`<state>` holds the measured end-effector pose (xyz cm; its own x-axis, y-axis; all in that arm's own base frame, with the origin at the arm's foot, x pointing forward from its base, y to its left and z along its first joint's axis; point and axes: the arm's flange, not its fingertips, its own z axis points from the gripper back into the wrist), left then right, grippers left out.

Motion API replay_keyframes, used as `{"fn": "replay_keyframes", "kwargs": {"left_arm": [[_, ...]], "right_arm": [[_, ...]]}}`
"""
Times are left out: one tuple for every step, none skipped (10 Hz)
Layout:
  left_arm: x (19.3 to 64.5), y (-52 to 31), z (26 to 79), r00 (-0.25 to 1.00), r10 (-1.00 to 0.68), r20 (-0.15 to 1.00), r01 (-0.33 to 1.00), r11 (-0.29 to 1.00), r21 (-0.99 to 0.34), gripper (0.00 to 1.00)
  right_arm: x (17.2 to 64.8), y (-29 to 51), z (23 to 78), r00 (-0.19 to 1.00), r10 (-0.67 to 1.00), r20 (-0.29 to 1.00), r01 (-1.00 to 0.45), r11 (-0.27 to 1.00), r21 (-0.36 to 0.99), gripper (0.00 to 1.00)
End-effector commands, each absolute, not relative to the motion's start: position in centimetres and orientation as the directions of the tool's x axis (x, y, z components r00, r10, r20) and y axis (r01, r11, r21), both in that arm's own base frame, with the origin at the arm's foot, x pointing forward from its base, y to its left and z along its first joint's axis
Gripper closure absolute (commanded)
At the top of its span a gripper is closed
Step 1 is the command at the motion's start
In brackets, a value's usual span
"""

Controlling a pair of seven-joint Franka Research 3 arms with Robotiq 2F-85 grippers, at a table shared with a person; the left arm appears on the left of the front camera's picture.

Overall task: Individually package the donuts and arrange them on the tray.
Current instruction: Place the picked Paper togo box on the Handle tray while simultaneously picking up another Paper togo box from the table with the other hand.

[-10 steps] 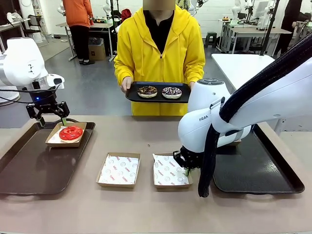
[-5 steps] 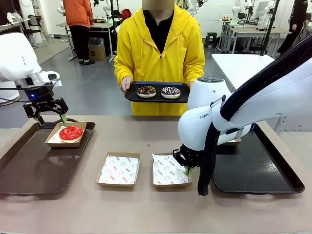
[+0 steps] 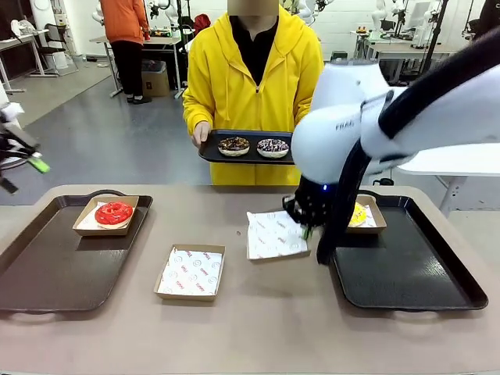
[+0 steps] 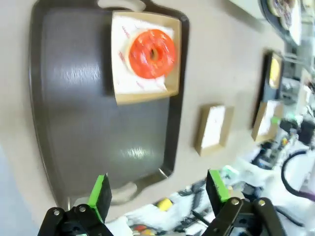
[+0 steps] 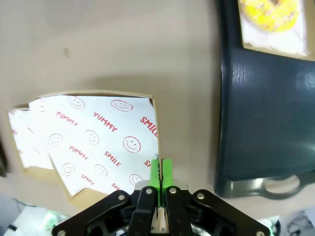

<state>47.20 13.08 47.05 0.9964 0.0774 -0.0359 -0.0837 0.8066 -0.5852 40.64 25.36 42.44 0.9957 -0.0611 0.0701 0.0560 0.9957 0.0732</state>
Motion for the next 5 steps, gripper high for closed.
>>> {"fn": "replay_keyframes", "kwargs": {"left_arm": [[44.9, 16.6, 47.3, 0.994, 0.109, -0.033, -0.098, 0.674, -0.732, 0.0], [43.6, 19.0, 47.6, 0.99, 0.135, -0.033, -0.106, 0.579, -0.809, 0.0], [43.0, 20.9, 47.0, 0.987, 0.158, -0.032, -0.106, 0.488, -0.866, 0.0], [42.6, 22.7, 46.0, 0.986, 0.155, -0.054, -0.115, 0.416, -0.902, 0.0], [42.0, 24.0, 44.8, 0.988, 0.144, -0.063, -0.113, 0.377, -0.919, 0.0]], "right_arm": [[42.5, 26.1, 44.1, 0.993, -0.102, 0.054, 0.099, 0.994, 0.052, 1.0], [43.4, 26.8, 45.1, 0.994, -0.099, 0.048, 0.097, 0.994, 0.051, 1.0], [44.2, 27.3, 45.5, 0.995, -0.095, 0.032, 0.093, 0.994, 0.058, 1.0], [45.1, 27.7, 45.7, 0.995, -0.097, 0.025, 0.095, 0.993, 0.062, 1.0], [45.9, 28.1, 45.9, 0.996, -0.092, 0.02, 0.091, 0.994, 0.064, 1.0]]}}
